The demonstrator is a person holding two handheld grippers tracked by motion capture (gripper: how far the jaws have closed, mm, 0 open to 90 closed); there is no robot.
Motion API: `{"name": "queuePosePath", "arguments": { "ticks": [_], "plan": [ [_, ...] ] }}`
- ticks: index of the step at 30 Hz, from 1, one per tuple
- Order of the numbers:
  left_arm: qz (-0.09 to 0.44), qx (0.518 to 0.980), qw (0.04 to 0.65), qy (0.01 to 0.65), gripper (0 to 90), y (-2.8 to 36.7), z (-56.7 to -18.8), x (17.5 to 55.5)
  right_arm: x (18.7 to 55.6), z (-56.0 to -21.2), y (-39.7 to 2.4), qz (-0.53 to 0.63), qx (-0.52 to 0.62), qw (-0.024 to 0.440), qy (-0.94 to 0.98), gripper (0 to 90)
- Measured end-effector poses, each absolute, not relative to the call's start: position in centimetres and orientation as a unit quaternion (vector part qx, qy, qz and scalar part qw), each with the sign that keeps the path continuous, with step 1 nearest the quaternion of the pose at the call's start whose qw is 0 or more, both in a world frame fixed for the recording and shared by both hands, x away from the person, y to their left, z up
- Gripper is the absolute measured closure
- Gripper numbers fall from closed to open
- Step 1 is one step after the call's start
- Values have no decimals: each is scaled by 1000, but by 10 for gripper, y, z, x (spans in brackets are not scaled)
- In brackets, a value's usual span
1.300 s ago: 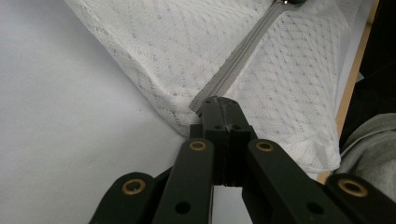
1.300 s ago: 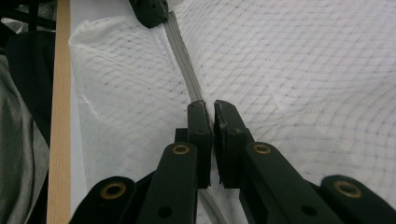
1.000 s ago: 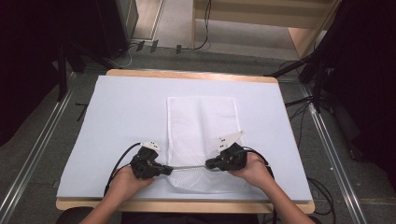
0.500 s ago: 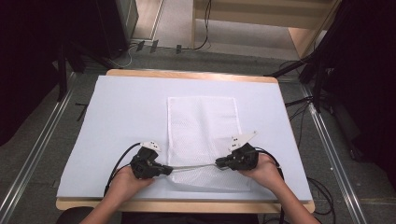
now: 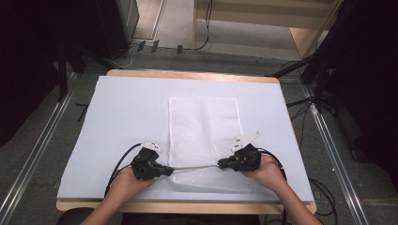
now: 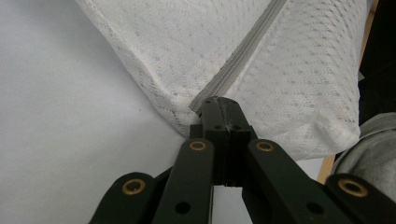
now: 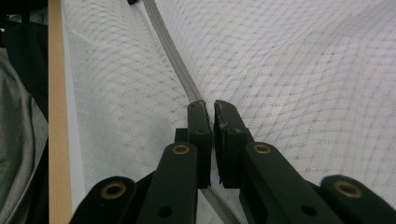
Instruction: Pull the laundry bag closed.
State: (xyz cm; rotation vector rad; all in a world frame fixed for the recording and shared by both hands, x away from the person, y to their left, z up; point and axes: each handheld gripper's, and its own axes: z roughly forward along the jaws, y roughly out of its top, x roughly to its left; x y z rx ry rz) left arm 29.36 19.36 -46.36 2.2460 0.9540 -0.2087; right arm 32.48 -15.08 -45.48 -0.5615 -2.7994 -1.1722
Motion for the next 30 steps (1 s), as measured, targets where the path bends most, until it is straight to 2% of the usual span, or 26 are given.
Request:
{"name": "queuePosePath", "arguments": {
  "ticks": [30],
  "plan": [
    [-82,861,342,367,900,194,-464,294,325,-454,-189,-377,-197,14,-905,891]
  ]
}}
